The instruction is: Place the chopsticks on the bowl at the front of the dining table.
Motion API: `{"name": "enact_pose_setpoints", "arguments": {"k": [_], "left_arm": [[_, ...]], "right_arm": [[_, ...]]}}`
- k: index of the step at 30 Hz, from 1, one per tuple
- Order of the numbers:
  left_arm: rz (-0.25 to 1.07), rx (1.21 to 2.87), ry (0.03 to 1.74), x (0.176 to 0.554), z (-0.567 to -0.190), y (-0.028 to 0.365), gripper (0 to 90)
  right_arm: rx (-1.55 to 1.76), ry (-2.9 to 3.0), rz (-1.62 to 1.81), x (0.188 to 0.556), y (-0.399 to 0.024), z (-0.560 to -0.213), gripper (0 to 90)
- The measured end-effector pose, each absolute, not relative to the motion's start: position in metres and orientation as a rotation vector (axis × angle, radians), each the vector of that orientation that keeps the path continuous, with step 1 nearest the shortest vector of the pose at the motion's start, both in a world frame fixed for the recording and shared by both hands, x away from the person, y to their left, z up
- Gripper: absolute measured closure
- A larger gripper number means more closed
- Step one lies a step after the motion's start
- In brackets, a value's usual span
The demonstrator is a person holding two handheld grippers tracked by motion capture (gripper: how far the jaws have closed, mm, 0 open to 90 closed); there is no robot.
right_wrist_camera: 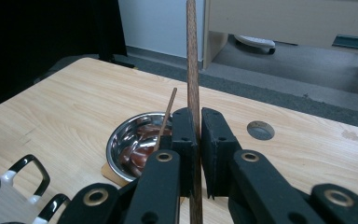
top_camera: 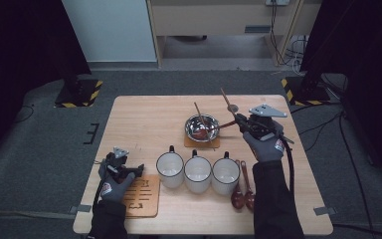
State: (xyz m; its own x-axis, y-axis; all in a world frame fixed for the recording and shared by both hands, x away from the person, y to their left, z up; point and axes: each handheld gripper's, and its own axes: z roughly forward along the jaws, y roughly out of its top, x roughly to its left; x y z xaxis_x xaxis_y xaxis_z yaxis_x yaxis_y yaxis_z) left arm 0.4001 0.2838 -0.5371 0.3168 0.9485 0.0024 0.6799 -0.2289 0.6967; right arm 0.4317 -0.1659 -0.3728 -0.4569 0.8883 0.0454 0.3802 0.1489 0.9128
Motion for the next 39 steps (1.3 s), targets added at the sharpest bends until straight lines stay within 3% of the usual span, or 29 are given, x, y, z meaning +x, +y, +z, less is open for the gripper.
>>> {"name": "enact_pose_setpoints", "arguments": {"k": [26,39], "left_arm": [[0.584,1.992,1.434,0.4,-0.537,0.284,0.0],[0.584,1.992,1.434,0.4,-0.537,0.284,0.0]], "right_arm": [[1.209,1.92,1.316,0.462,-0.135,-0.378,84.4],[1.26,1.913,1.303,0.488,-0.127,-0.399,84.4]]}}
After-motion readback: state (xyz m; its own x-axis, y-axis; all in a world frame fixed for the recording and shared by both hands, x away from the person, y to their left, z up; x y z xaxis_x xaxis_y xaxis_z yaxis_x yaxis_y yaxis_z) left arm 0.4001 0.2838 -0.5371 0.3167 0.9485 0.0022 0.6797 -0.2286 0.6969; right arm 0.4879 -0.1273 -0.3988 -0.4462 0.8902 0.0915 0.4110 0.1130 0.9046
